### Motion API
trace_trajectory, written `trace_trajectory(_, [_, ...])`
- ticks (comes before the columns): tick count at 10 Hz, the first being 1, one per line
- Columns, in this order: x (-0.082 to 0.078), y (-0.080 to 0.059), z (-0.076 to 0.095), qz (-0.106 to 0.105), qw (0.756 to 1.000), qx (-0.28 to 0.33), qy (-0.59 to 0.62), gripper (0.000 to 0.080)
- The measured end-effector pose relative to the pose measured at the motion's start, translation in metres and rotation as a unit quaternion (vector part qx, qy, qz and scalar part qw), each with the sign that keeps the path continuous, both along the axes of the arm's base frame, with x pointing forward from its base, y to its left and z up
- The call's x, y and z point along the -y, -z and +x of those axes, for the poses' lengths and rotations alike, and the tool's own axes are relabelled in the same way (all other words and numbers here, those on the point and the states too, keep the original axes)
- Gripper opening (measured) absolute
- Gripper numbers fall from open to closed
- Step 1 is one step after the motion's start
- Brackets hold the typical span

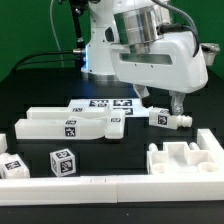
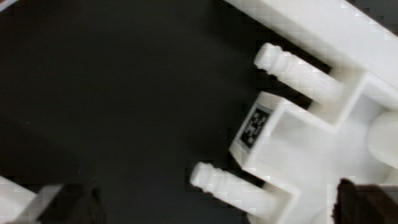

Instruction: Assemble chair

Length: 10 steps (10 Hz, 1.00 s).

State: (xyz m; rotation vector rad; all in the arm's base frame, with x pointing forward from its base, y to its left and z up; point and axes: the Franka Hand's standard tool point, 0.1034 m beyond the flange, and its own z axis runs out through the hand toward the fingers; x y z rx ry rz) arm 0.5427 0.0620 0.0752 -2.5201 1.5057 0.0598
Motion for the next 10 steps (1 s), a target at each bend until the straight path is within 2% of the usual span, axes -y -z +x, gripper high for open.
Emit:
trace_trajectory(1, [-0.001, 0.011, -0.023, 0.016, 0.999, -0.021, 0.036, 0.0649])
trace_trajectory(3, [-0.012, 0.021, -0.063, 0.016, 0.996, -0.057, 0.059, 0.0649])
trace_trajectory(4, [-0.019, 0.021, -0.066, 0.012, 0.996, -0.061, 0.063, 0.0649])
trace_trajectory(7, [-0.02, 0.022, -0.067, 0.017, 0.996, -0.062, 0.07, 0.0649])
trace_trajectory(8, [-0.021, 0.027, -0.077, 0.028, 0.992, -0.071, 0.102, 0.0649])
trace_trajectory(10, [-0.027, 0.04, -0.101, 0.017, 0.991, -0.084, 0.099, 0.0649])
